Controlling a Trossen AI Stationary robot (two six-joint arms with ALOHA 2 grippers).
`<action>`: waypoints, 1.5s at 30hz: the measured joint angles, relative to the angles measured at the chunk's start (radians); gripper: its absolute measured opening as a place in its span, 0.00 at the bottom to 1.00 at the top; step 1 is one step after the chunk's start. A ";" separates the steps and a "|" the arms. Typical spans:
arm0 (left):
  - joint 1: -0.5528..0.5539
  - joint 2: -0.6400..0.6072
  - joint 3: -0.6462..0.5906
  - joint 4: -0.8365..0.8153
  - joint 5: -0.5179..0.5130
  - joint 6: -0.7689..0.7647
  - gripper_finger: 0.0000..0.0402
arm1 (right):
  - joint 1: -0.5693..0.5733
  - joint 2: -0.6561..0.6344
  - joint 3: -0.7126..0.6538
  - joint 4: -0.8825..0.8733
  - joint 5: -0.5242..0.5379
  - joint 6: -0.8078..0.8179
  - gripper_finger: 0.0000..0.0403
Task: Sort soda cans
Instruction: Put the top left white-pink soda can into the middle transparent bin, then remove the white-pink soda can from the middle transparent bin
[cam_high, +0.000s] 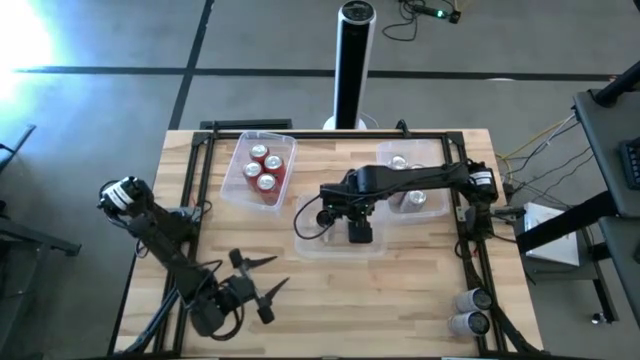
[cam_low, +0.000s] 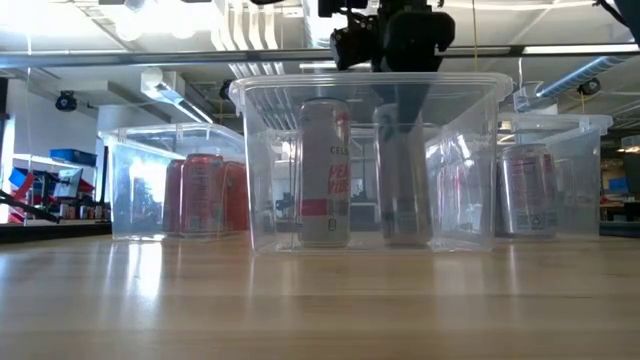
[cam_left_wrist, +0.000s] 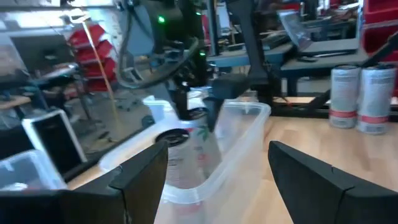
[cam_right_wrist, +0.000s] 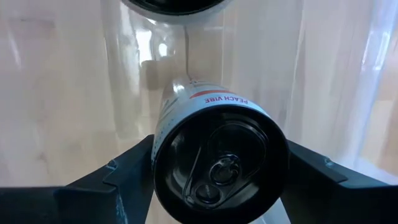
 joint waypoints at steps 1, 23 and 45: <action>-0.006 0.000 0.000 -0.006 -0.024 0.001 0.65 | 0.000 0.000 -0.011 0.006 0.001 -0.001 0.68; -0.014 -0.001 0.000 -0.001 -0.049 0.041 0.65 | 0.051 -0.049 0.184 -0.114 0.100 -0.011 0.90; -0.014 -0.001 0.000 0.000 -0.049 0.040 0.65 | 0.070 -0.051 -0.056 0.199 0.113 -0.237 0.90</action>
